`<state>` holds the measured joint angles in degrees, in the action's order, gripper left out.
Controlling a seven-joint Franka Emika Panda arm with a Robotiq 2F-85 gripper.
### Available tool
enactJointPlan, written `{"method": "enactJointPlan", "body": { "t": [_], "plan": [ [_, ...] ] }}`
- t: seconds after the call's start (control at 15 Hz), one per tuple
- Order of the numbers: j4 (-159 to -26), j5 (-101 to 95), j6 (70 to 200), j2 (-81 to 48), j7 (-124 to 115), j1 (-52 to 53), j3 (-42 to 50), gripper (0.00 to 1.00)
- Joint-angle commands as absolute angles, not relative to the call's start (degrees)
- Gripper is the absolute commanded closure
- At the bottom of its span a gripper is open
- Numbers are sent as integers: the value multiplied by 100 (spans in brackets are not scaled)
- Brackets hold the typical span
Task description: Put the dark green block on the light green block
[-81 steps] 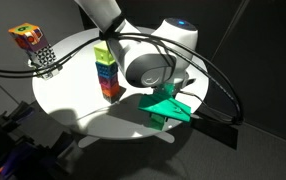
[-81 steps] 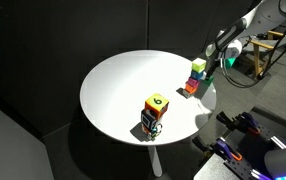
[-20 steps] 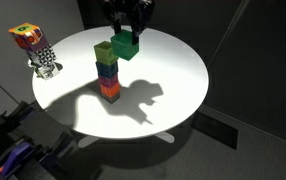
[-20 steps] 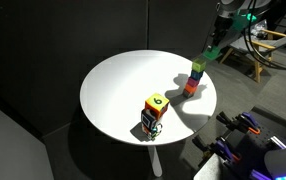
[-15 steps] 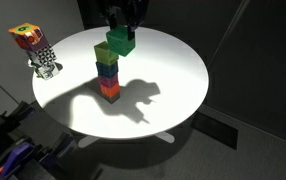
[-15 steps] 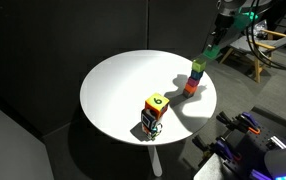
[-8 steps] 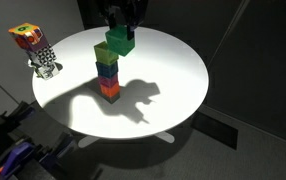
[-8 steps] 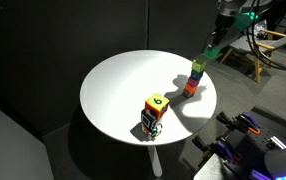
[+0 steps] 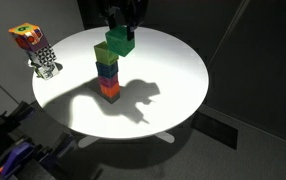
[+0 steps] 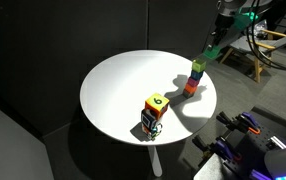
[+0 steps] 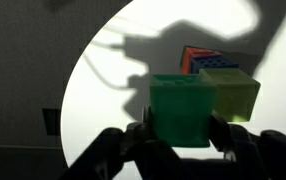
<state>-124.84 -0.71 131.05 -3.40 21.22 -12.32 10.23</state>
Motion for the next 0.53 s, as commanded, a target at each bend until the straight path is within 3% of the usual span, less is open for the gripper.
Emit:
{"method": "enactJointPlan", "body": {
  "t": [0.0,0.47],
  "plan": [
    [-12454,-37,13024,-295,2182,-1230,1043,71],
    [-12451,-139,12911,-178,2095,-1196,1027,71]
  ]
}}
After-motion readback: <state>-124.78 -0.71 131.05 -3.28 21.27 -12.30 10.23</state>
